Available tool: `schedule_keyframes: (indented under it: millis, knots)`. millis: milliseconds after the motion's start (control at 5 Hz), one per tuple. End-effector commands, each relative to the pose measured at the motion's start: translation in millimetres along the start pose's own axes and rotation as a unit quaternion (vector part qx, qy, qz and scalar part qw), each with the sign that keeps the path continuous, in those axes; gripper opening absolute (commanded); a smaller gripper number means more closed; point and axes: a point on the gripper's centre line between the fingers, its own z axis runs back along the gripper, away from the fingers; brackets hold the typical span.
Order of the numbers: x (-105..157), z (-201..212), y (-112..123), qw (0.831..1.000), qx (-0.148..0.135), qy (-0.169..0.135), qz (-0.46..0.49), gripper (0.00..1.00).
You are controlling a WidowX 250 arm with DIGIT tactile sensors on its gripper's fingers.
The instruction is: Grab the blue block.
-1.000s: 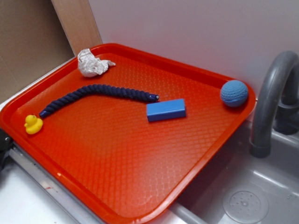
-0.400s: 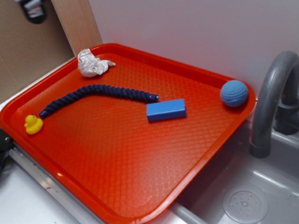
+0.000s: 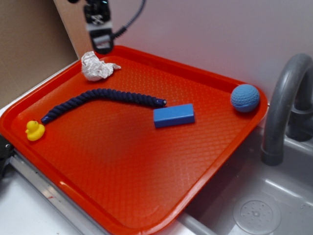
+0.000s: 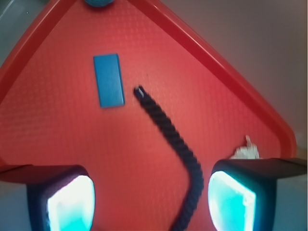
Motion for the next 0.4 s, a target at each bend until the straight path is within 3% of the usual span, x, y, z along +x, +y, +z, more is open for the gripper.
schedule_keyframes:
  millis: [0, 200]
  knots:
    - [19.0, -26.4, -23.7, 0.998, -0.04, -0.012, -0.049, 1.0]
    - [26.3, -48.2, -36.7, 0.995, -0.072, -0.007, -0.071, 1.0]
